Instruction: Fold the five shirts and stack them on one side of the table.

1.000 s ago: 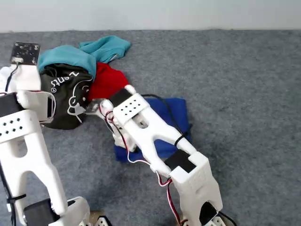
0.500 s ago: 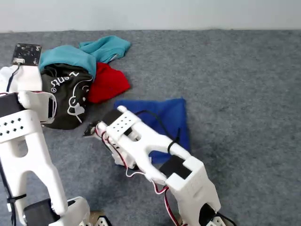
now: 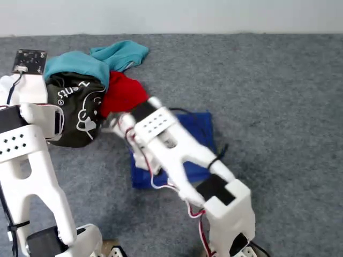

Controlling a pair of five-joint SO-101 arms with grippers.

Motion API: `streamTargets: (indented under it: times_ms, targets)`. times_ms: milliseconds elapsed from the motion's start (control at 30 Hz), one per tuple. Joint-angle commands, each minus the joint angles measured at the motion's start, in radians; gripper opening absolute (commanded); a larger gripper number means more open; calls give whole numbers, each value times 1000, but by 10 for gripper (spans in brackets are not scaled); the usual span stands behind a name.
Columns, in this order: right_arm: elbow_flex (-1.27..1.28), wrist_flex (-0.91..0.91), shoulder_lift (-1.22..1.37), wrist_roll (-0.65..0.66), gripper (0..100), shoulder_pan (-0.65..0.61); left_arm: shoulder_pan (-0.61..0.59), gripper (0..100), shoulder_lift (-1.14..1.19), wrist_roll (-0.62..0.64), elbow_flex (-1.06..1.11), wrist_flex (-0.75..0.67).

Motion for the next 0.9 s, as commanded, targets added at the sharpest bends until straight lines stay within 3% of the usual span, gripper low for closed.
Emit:
streamTargets:
  times_ms: [0, 233, 333, 467, 867]
  targets:
    - [-58, 39, -91, 8, 274, 99, -2, 130, -31, 8, -4, 5]
    - [-58, -15, -47, -2, 274, 320, -2, 130, -29, 8, 51, -2]
    - [-60, -41, 19, -106, 274, 364, -2, 130, -29, 6, 93, -3]
    - [-60, -85, 111, -203, 274, 372, -2, 130, -29, 6, 107, -3]
    - [-63, -139, 332, -201, 274, 308, -2, 130, -29, 6, 108, -2]
